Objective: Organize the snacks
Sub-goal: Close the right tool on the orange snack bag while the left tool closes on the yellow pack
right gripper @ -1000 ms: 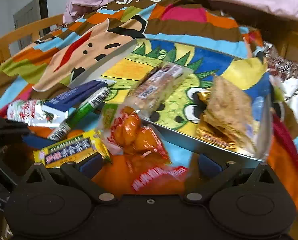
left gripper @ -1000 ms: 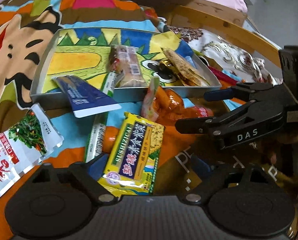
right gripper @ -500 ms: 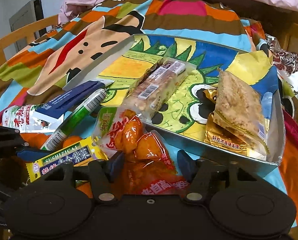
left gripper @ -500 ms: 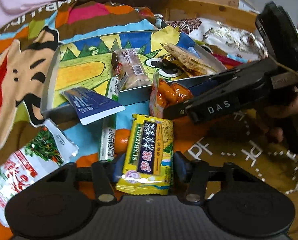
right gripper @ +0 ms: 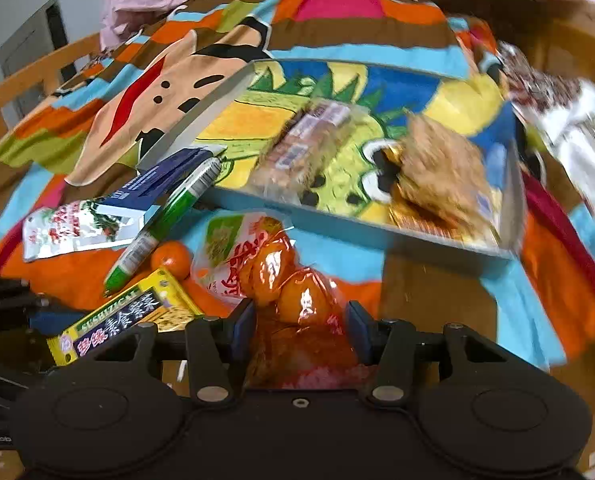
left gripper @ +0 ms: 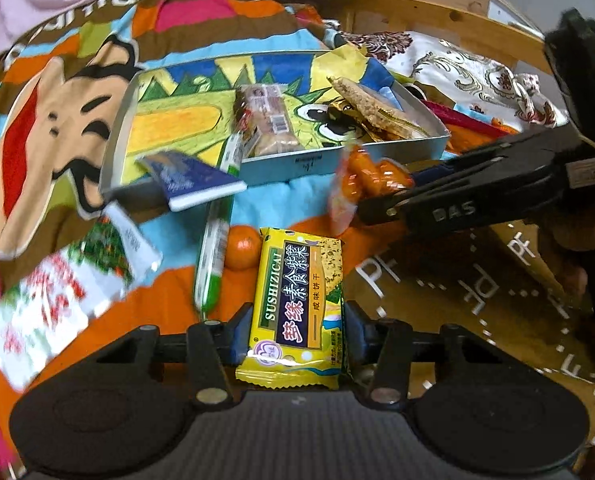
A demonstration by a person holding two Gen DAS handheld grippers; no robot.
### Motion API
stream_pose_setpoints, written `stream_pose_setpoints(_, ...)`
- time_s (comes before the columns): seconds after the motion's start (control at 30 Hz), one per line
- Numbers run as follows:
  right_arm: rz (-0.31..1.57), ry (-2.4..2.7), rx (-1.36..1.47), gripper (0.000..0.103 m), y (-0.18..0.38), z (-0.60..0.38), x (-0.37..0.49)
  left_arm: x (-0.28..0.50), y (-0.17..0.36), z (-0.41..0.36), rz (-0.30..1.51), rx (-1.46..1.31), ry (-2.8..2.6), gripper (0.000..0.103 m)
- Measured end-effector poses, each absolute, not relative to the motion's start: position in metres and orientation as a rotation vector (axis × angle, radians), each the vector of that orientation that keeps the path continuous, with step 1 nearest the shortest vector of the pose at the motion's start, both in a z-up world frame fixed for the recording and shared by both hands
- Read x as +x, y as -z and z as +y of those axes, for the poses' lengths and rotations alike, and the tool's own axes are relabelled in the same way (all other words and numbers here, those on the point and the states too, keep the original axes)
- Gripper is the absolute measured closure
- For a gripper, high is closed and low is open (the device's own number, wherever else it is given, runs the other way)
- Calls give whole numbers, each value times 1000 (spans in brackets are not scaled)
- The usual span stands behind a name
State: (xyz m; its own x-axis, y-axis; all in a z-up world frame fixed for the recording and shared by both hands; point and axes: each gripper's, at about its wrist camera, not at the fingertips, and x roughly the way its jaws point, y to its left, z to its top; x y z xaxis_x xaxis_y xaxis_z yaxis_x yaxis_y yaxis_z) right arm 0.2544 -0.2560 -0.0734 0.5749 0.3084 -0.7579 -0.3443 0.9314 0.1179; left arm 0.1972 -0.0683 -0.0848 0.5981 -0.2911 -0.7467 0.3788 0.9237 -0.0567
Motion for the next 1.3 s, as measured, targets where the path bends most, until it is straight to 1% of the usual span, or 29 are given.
stream_pose_setpoints(0.17,925,-348,5,52,65,-265,230,173,81,-61,888,49,357,51)
stream_pose_setpoints(0.33,964,-336,18,52,63,-266,207,158,83,-50,930,-71,367,51)
stream_pose_setpoints(0.57,966,-288,14,50,66,-260,191,155,85,-56,927,-46,364,50)
stream_pose_setpoints(0.7,954,-283,-20,47,71,-254,193,157,88,-57,928,-39,369,49)
stream_pose_setpoints(0.73,954,-285,-23,46,73,-253,194,157,88,-58,928,-35,370,49)
stream_pose_setpoints(0.8,950,-287,-26,45,76,-252,196,157,88,-59,926,-31,374,44)
stream_pose_setpoints(0.87,943,-291,-34,44,77,-251,198,157,88,-60,925,-29,380,41)
stream_pose_setpoints(0.93,935,-296,-40,43,78,-250,198,157,89,-61,925,-22,381,40)
stream_pose_setpoints(1.03,929,-307,-44,39,80,-248,199,157,89,-62,921,-11,381,40)
stream_pose_setpoints(1.1,921,-311,-65,38,80,-245,198,157,88,-63,916,-2,381,42)
stream_pose_setpoints(1.2,912,-314,-94,39,80,-242,193,156,88,-63,912,9,371,48)
stream_pose_setpoints(1.3,906,-315,-114,42,78,-242,189,155,88,-62,909,6,367,50)
